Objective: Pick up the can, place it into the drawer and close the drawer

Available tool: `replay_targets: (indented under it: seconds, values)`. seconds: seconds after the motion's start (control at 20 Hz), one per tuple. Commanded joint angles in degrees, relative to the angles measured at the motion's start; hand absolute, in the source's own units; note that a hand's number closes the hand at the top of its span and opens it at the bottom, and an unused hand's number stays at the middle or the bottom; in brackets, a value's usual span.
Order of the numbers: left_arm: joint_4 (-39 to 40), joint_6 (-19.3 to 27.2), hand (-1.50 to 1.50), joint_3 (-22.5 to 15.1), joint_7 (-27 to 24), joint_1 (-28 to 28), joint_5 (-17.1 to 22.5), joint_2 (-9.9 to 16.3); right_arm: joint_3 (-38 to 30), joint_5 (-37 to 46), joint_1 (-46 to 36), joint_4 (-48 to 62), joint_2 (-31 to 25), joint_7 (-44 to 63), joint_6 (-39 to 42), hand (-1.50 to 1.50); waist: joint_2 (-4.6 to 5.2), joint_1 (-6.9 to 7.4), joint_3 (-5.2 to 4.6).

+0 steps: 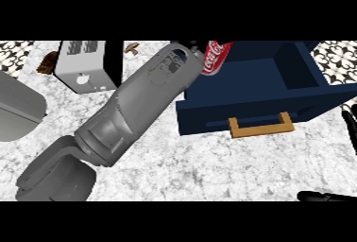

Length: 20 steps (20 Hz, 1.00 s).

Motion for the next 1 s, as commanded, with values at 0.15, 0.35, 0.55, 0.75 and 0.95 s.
replay_targets:
  seconds: [0.15,0.35,0.55,0.75,0.95]
  values:
    - [3.4,0.9,-1.50,-3.0,-0.2,-1.6,0.9,0.0,-0.1,-0.5,-0.8,-0.9,-0.9,0.0,0.7,-1.50,0.16,-0.74,0.00]
    - [1.5,5.4,-1.50,-5.0,-0.9,1.6,2.7,0.0,0.9,-1.0,-0.4,-1.9,-1.2,1.9,1.4,-1.50,0.19,-1.69,-0.01]
    - [1.6,6.3,-1.50,-5.6,-2.6,2.3,3.8,0.0,1.9,1.8,-3.0,0.7,0.2,0.7,-0.8,-1.50,0.50,-1.06,-0.02]
    - [1.8,7.5,-1.50,-5.8,-1.6,0.8,5.1,0.0,-0.4,-0.8,-2.5,0.3,-1.7,0.8,0.7,-1.50,0.35,-1.61,0.01]
    - [0.4,10.3,-1.50,-7.1,-1.1,1.9,6.8,0.0,2.4,3.0,-1.0,-2.7,-1.2,-0.4,0.9,-1.50,0.26,-2.22,0.01]
